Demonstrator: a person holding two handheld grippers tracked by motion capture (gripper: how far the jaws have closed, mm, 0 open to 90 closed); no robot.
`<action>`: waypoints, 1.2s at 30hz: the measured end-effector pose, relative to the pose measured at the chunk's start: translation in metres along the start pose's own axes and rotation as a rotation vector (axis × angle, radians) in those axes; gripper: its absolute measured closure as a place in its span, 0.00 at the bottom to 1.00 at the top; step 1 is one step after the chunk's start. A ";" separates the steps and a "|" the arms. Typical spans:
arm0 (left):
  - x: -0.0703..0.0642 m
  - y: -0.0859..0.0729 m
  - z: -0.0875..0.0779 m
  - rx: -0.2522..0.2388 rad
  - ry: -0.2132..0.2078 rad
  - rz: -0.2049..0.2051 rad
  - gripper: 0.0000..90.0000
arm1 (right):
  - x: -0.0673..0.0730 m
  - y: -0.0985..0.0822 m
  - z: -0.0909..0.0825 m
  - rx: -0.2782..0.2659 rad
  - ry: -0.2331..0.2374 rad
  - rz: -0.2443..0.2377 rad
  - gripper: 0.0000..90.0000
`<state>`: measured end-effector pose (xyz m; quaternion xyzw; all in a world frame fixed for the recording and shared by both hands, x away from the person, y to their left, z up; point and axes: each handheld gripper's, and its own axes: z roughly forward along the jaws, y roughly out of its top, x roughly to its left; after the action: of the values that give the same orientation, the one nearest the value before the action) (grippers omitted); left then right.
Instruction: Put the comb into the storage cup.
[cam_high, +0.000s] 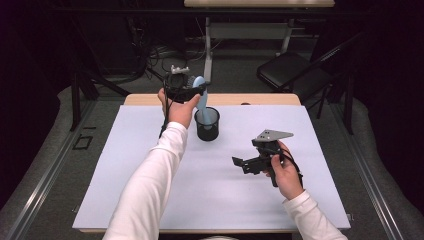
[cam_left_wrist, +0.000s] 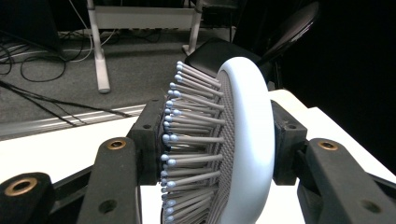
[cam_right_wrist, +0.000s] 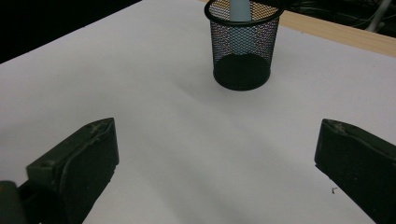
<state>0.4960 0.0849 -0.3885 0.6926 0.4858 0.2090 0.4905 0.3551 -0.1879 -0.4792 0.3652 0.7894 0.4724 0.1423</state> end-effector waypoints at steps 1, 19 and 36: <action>0.000 -0.001 0.001 -0.002 0.000 -0.004 0.55 | 0.000 0.000 0.000 0.000 0.000 0.000 0.00; -0.005 -0.007 0.011 0.016 0.028 0.035 0.55 | 0.000 0.000 0.000 0.003 0.002 -0.001 0.00; -0.009 -0.014 0.020 0.048 0.036 0.056 0.55 | 0.000 -0.001 0.000 0.005 0.005 -0.002 0.00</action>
<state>0.5009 0.0679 -0.4081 0.7137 0.4797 0.2234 0.4590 0.3548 -0.1879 -0.4797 0.3636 0.7914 0.4710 0.1401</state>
